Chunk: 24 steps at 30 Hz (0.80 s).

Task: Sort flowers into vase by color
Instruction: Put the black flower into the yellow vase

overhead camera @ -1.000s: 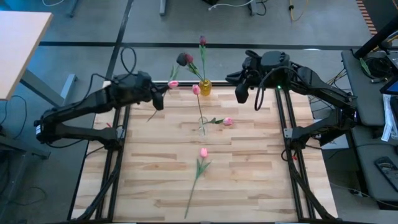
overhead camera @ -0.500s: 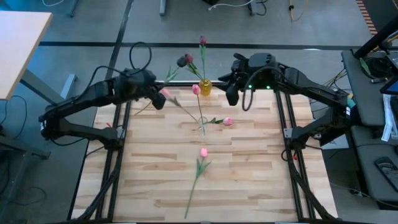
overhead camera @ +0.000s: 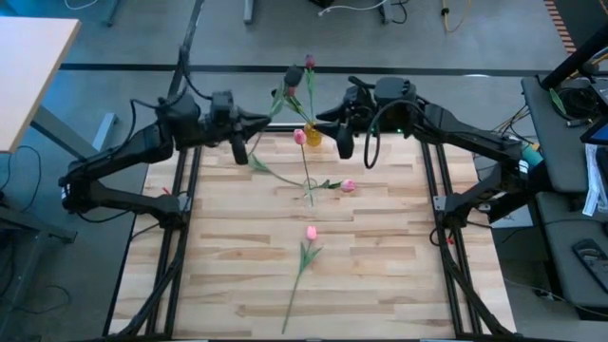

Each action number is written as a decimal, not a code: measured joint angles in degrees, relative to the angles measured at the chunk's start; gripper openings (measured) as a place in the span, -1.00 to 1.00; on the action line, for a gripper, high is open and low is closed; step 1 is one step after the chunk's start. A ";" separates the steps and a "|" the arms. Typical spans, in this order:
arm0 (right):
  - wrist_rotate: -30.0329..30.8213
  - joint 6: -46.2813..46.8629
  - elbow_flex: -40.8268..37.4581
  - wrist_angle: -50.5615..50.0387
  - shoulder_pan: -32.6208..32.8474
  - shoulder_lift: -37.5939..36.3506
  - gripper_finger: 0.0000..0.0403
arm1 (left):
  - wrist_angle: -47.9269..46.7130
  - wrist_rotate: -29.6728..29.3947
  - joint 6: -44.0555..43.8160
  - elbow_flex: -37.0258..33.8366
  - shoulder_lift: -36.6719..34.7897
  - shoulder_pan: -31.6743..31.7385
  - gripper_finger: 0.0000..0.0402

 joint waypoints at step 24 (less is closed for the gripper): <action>-6.57 6.22 0.02 19.39 0.42 1.59 0.11 | 13.22 16.60 -3.46 9.39 13.48 -0.04 -1.00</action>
